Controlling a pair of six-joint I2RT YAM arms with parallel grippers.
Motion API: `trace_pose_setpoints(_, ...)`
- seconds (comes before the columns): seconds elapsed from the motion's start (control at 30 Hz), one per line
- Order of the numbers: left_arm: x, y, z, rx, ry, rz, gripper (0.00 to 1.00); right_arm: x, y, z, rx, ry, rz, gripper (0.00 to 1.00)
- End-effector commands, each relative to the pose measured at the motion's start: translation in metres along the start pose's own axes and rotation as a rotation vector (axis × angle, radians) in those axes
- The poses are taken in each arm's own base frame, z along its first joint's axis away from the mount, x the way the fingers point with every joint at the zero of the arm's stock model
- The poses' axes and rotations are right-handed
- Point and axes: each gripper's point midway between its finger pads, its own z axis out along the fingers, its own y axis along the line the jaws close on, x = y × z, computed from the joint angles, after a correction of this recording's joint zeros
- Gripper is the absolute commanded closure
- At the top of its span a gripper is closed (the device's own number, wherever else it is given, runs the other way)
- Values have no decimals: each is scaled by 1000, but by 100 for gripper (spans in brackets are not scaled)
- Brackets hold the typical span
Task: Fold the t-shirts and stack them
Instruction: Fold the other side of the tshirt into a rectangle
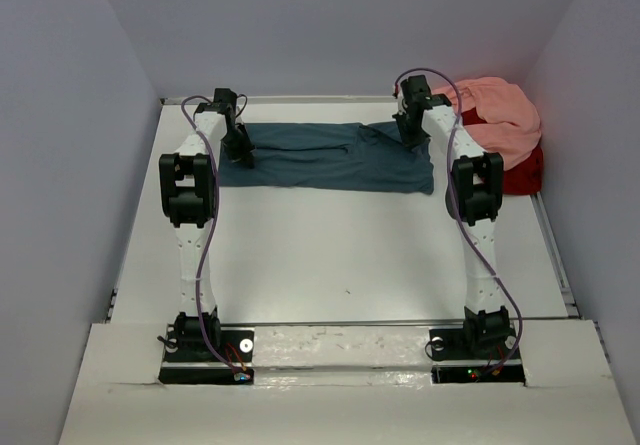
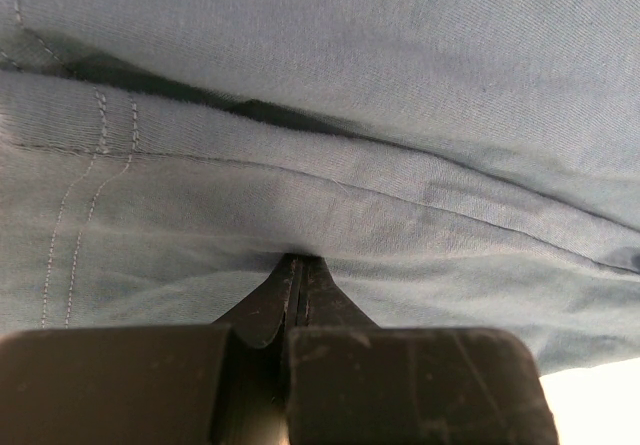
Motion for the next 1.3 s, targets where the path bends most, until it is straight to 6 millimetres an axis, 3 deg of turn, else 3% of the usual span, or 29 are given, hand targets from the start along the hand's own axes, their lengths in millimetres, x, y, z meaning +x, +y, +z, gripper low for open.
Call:
trace_pose_setpoints(0.0, 9, 4, 8, -22, 35, 18, 100, -33, -4, -11, 33, -105, 22, 97)
trace_pose_setpoints(0.47, 15, 9, 10, -34, 50, 22, 100, -74, -23, 1, 143, -255, 46, 100)
trace_pose_setpoints(0.77, 19, 10, 10, -35, 56, 19, 100, -89, -44, 15, 277, -325, 53, 100)
trace_pose_setpoints(1.27, 17, 9, 14, -33, 62, 12, 100, -128, -51, 2, 302, -521, 141, 98)
